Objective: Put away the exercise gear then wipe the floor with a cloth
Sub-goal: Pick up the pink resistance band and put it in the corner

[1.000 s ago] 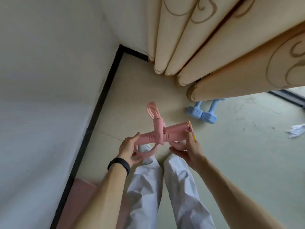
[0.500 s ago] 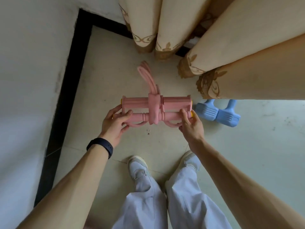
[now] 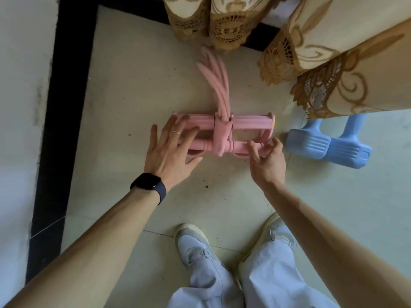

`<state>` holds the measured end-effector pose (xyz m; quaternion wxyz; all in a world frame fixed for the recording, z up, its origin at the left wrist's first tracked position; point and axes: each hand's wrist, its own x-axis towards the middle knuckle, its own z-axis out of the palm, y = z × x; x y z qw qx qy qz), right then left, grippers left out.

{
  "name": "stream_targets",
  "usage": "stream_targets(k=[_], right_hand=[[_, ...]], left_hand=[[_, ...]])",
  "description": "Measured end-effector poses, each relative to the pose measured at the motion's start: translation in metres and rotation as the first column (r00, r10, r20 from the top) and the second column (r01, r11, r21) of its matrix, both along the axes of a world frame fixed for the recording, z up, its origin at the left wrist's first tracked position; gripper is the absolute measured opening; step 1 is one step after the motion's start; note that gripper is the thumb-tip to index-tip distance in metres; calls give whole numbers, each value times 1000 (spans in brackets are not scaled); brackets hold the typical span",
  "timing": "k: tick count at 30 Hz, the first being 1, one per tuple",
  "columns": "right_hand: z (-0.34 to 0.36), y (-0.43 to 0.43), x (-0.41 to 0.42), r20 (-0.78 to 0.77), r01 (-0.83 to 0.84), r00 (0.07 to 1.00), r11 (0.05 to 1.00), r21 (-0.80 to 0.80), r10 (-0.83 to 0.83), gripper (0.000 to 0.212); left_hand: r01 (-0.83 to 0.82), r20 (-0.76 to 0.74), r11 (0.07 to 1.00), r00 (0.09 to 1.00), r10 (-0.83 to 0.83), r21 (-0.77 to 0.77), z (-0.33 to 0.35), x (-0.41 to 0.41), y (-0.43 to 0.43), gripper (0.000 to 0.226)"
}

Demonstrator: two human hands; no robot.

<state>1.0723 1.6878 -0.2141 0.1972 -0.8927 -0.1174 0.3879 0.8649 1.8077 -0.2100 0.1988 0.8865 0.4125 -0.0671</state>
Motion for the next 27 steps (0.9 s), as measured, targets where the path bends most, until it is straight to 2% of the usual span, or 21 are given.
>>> stream_targets(k=[1, 2, 3, 4, 5, 6, 7, 8, 11, 13, 15, 18, 21, 23, 25, 27], right_hand=[[-1, -1, -2, -41, 46, 998, 999, -5, -46, 64], [-1, -1, -5, -110, 116, 987, 993, -13, -117, 67], [-2, 0, -6, -180, 204, 962, 979, -15, -203, 68], [-3, 2, -7, -241, 291, 927, 957, -14, -286, 66], [-4, 4, -9, -299, 369, 887, 930, -3, -353, 60], [-4, 7, -9, -343, 434, 849, 901, 20, -401, 50], [-4, 11, -9, -368, 491, 817, 870, 42, -444, 42], [-3, 14, -8, -382, 532, 794, 845, 57, -474, 38], [0, 22, 4, -405, 594, 760, 797, 113, -509, 36], [1, 31, 20, -439, 652, 712, 748, 123, -548, 35], [1, 39, 31, -460, 688, 674, 717, 108, -578, 28], [-2, 48, 37, -458, 737, 631, 668, 102, -626, 16], [-3, 51, 33, -471, 769, 598, 630, 109, -648, 20], [1, 51, 33, -496, 787, 565, 610, 85, -659, 27], [12, 53, 35, -521, 801, 518, 598, 18, -678, 35], [31, 53, 37, -533, 814, 466, 578, -54, -706, 27]], left_hand=[[-51, -26, 999, 998, 51, -17, 0, 2, -2, 78], [-204, -35, 976, 979, 202, -71, 2, 6, -4, 84], [-420, -23, 891, 906, 422, -171, 6, 12, -3, 89], [-635, -26, 698, 745, 666, -332, 7, 16, 0, 92], [-752, -63, 424, 522, 851, -505, 5, 19, 3, 91], [-757, -123, 170, 314, 941, -631, 1, 21, 7, 85], [-719, -168, 25, 196, 966, -694, -4, 21, 10, 74], [-706, -187, -4, 182, 965, -709, -9, 20, 13, 60], [-659, -154, 107, 326, 933, -744, -12, 31, 27, 38], [-609, -105, 191, 416, 903, -770, -11, 49, 44, 35], [-584, -75, 243, 466, 882, -775, -14, 66, 65, 37], [-580, -37, 279, 473, 880, -766, -24, 85, 83, 44], [-587, -12, 344, 516, 856, -733, -28, 88, 84, 49], [-599, -40, 361, 551, 834, -715, -26, 83, 77, 62], [-624, -110, 302, 533, 839, -720, -19, 78, 70, 83], [-655, -160, 277, 525, 836, -703, -5, 71, 61, 87]])
